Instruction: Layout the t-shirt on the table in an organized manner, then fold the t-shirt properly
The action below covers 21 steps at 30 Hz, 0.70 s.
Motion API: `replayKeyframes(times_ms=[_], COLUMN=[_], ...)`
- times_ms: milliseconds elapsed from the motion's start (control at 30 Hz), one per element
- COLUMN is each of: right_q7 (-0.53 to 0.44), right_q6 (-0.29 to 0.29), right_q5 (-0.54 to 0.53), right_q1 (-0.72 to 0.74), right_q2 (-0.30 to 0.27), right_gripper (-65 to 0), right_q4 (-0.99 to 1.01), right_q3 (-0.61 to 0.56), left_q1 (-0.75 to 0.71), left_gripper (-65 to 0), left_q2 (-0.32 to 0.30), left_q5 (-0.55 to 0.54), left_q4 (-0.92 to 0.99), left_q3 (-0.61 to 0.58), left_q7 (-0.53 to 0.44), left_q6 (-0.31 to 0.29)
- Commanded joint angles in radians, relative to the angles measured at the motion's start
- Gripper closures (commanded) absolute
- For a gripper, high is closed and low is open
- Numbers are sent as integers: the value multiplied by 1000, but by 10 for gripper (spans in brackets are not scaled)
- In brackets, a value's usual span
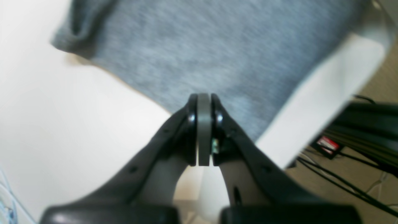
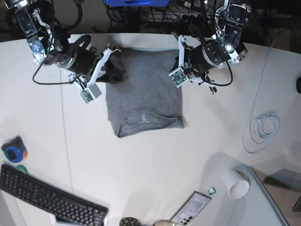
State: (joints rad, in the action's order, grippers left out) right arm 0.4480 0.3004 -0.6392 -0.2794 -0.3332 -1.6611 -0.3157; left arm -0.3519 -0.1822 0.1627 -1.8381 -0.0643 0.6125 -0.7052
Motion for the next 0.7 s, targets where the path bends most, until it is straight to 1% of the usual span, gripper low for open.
replayKeyframes(times_ms=[0, 100, 167, 233, 333, 467, 567, 667], right_q7=[-19, -19, -16, -16, -16, -15, -15, -15], right_q6=[4, 6, 9, 9, 9, 9, 9, 9], right_q5=[-8, -6, -6, -6, -6, -6, -6, -6], right_q1=[-11, -70, -129, -188, -292, -447, -545, -605], right_q2=[-22, -36, -66, -102, -166, -211, -218, -206], right_gripper=[-8, -8, -8, -8, -8, -8, -8, -8], right_q4=[-17, -18, -40, -75, -123, -150, -141, -104], right_q3=[43, 142, 204, 232, 255, 260, 255, 246], left_q1=[-20, -94, -151, -210, -302, -402, -470, -519], left_gripper=[0, 0, 0, 0, 0, 0, 0, 0], left_q2=[-7, -12, -35, -50, -64, -61, -61, -61], left_q5=[-1, -1, -1, 7, 8, 4, 1, 1], left_q4=[-30, -53, -71, -78, -82, -82, -76, -71], left_q3=[21, 54, 71, 76, 100, 153, 182, 180], left_q7=[-12, -13, -50, -119, -193, -202, -204, -204], left_q6=[7, 7, 7, 7, 7, 7, 7, 7])
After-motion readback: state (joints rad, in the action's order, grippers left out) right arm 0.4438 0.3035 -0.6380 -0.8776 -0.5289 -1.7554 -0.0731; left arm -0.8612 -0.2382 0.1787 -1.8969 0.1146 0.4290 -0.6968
